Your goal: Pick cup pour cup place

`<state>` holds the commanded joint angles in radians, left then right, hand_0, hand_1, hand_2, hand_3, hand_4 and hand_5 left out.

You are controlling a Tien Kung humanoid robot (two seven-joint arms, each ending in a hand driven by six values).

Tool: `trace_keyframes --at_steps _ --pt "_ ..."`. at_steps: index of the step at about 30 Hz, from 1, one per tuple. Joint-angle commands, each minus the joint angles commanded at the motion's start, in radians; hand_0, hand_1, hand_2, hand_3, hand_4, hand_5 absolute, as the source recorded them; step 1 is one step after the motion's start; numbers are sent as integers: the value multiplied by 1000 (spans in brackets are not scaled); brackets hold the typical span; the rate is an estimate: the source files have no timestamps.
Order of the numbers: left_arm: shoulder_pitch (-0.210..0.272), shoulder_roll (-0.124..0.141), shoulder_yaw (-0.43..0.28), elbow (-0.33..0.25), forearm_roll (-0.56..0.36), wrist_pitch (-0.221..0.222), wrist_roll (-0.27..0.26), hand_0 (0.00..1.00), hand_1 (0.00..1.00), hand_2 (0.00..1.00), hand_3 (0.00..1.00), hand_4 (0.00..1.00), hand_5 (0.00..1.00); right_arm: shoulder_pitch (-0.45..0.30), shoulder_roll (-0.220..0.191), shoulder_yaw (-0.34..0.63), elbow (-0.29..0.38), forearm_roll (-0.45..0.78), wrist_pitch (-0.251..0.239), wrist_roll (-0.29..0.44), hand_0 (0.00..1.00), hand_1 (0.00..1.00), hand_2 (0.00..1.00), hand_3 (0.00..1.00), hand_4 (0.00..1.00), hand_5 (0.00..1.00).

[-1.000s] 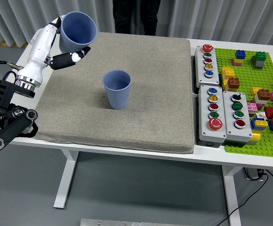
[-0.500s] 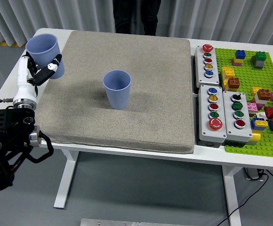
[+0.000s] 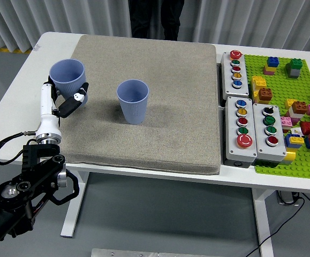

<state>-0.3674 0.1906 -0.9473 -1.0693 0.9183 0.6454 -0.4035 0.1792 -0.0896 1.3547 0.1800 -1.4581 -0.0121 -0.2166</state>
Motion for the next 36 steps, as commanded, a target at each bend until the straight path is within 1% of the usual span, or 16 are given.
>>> trace_keyframes --at_steps 4,8,19,26,27,32,33,36 --pt "2 -8 19 25 -36 0 -19 597 594 570 595 649 195 2 0 -4 0 6 -1 0 689 659 583 590 2 63" --pt "1 -12 28 47 -50 0 -25 597 594 570 595 649 195 3 1 -6 0 8 -1 0 689 659 583 590 2 63" --pt "-8 -18 66 99 -76 0 -65 600 594 570 595 648 205 9 1 -9 0 12 -1 0 689 660 583 590 2 57" --pt "-5 -16 75 103 -76 0 -68 606 599 573 595 649 206 9 0 -7 0 10 -1 0 690 660 583 590 2 55" --pt "-4 -16 75 101 -73 0 -68 635 632 615 628 662 208 9 0 -5 0 9 -1 1 689 660 583 590 2 55" --pt "0 -16 70 97 -70 -1 -72 635 632 615 628 662 208 10 0 0 0 3 -1 1 689 660 583 590 2 55" --pt "2 -16 68 93 -62 -5 -71 705 696 718 761 788 300 11 0 0 0 4 -1 1 689 660 584 590 2 56" --pt "7 -15 64 86 -47 -14 -69 705 696 718 761 788 300 11 0 1 0 4 -1 0 689 660 584 590 2 56"
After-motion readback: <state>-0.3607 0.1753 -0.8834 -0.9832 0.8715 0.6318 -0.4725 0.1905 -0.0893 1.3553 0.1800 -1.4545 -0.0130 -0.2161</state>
